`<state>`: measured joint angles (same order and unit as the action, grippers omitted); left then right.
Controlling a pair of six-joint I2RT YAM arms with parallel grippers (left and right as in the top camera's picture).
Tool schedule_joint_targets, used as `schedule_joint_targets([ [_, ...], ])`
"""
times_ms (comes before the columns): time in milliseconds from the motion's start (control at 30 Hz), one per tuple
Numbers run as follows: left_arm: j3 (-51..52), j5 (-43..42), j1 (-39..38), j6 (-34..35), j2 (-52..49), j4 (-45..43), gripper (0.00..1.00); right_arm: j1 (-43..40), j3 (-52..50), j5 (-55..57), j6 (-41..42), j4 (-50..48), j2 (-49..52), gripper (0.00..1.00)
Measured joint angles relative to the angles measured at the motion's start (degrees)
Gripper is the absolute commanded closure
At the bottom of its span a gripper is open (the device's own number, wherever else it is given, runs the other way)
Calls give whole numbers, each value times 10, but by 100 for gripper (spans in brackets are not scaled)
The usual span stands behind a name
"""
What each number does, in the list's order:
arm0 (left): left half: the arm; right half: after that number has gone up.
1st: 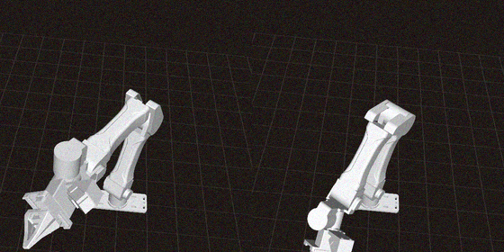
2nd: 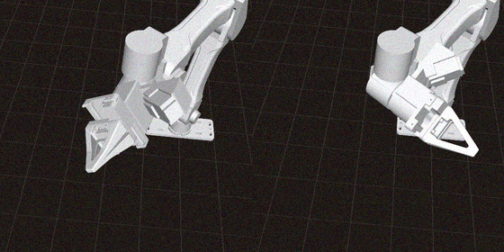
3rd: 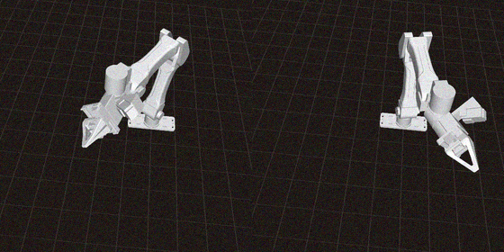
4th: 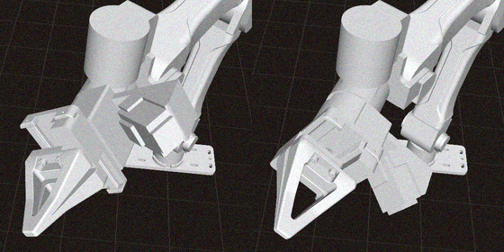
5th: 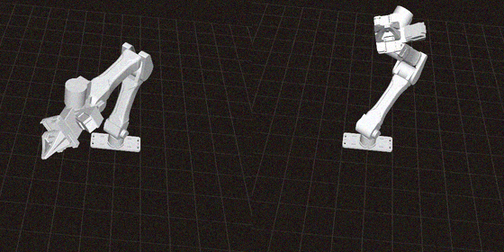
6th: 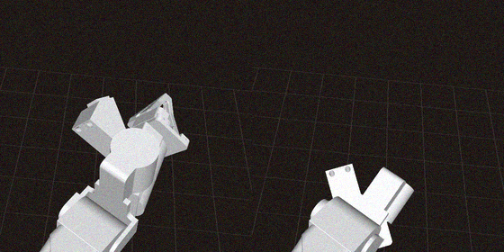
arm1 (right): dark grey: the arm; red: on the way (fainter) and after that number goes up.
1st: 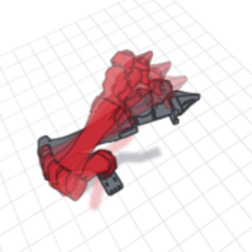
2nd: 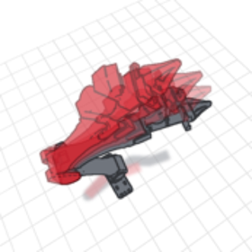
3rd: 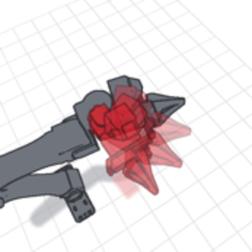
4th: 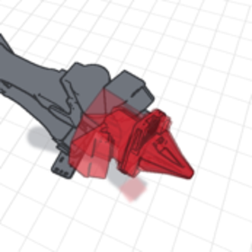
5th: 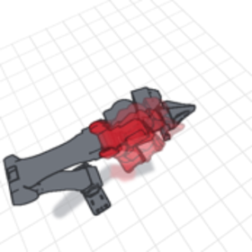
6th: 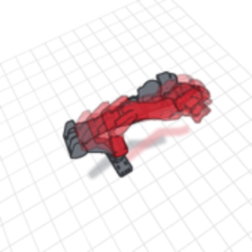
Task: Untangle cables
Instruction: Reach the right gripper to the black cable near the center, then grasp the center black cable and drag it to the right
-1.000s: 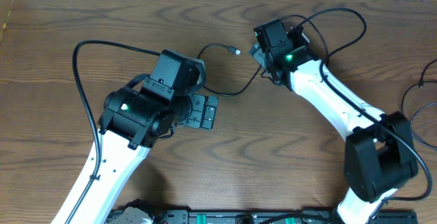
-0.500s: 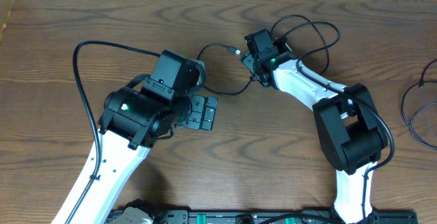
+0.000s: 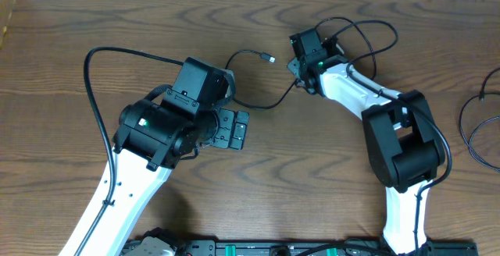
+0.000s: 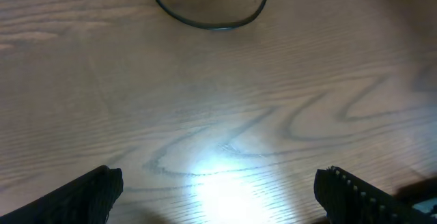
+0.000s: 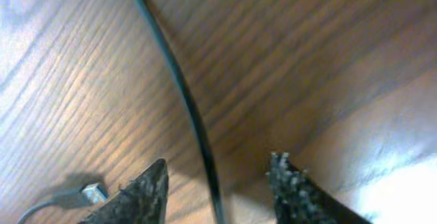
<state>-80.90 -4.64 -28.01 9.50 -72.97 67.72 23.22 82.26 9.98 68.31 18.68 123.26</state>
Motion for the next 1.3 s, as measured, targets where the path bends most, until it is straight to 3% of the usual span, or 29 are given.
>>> schedule_joint_targets([
  [67,0,-4,0,2,0,0,4,-5,2,-1,-12,-2,2,50],
  [167,0,-10,0,2,0,0,4,-8,6,-1,-34,0,4,60],
  [300,0,-10,0,2,0,0,4,-8,8,2,-58,19,5,60],
  [367,0,-10,0,3,0,0,4,-8,14,2,-64,49,5,69],
  [500,0,-10,0,6,0,0,4,-8,24,8,-72,127,2,68],
  [667,0,-10,0,8,0,0,4,-8,26,20,-79,202,-5,91],
  [700,0,-10,0,8,0,0,4,-7,26,23,-78,209,-5,89],
  [733,0,-11,0,8,0,0,4,-7,26,25,-78,215,-6,78],
  [800,0,-10,0,8,0,0,4,-5,26,25,-79,221,-7,75],
  [900,0,-11,0,8,0,0,4,-2,25,33,-81,226,-7,99],
  [1200,0,-11,0,8,0,0,4,-2,24,35,-106,233,-10,99],
  [1300,0,-11,0,8,0,1,4,-11,19,22,-130,278,-23,99],
])
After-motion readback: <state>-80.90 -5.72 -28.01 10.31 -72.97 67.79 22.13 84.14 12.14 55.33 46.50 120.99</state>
